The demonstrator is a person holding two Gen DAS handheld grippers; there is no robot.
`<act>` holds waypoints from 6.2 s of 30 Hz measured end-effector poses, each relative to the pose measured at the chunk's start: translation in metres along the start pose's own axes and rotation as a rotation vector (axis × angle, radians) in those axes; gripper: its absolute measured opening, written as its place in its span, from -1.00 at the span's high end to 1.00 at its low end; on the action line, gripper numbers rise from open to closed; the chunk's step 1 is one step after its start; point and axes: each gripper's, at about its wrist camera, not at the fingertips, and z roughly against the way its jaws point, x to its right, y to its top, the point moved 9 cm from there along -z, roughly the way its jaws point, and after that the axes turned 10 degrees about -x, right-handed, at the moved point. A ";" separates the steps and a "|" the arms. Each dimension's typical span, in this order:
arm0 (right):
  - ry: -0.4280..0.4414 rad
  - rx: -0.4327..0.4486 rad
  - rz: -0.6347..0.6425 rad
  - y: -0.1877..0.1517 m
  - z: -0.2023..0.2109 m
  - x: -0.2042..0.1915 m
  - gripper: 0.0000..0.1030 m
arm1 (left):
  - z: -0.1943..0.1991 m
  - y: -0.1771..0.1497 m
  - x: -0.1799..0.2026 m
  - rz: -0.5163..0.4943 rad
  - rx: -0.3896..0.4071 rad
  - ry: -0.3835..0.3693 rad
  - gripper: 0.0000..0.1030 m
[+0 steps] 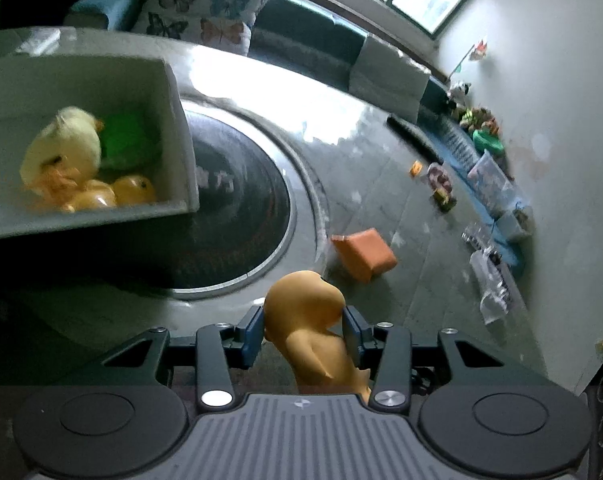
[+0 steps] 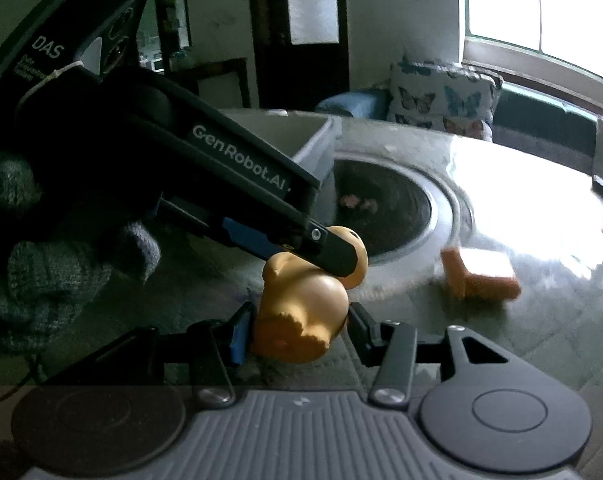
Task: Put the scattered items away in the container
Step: 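Carry the orange duck with the left tool over the white box, then open the left tool to drop the orange duck into the box, then move the right tool to the orange sponge while the left tool withdraws from the box, then close the left tool on the orange sponge beside the right tool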
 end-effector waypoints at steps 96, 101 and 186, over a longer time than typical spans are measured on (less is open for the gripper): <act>-0.159 -0.048 -0.115 0.037 -0.071 0.111 -0.66 | 0.000 -0.008 -0.030 0.098 0.021 0.247 0.19; -0.145 -0.045 -0.116 0.025 -0.069 0.108 -0.34 | -0.001 -0.010 -0.036 0.114 0.011 0.258 0.19; -0.011 -0.069 0.079 -0.005 -0.041 -0.022 0.13 | -0.017 -0.023 -0.017 0.015 -0.039 0.084 0.44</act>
